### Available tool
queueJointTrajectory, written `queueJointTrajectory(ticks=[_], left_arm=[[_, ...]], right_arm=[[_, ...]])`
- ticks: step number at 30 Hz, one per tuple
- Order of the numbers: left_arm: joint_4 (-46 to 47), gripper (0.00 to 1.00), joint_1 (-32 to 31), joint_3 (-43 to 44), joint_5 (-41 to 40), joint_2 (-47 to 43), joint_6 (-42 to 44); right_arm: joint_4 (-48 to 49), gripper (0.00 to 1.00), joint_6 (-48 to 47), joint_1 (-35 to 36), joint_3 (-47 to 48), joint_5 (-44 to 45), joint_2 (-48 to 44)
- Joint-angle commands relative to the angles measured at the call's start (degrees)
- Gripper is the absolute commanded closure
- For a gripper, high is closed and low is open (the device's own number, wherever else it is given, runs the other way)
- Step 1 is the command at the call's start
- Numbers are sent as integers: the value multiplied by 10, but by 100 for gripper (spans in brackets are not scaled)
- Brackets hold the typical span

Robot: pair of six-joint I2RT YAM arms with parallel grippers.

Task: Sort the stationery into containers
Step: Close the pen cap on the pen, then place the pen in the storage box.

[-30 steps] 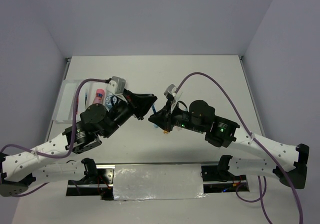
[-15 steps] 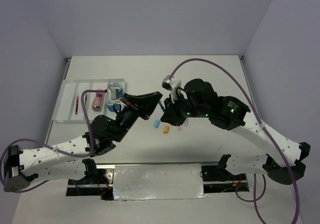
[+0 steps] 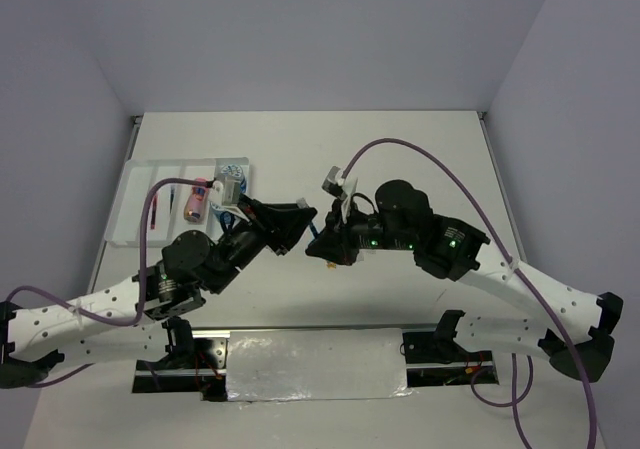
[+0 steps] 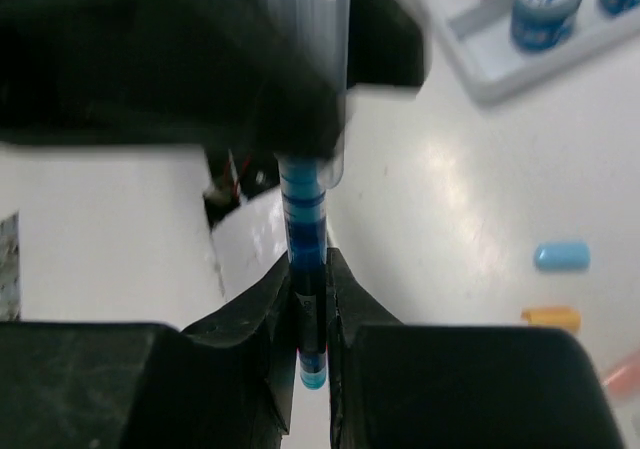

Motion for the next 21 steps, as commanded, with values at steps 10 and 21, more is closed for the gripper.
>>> queueJointTrajectory(ticks=[10,21], left_arm=[[-204,37,14,115,78,14,98],[-189,85,18,89,69,17,97]], right_arm=[[235,100,-9,47,-26,62,-9],[279,100,8,58,-67,58,-27]])
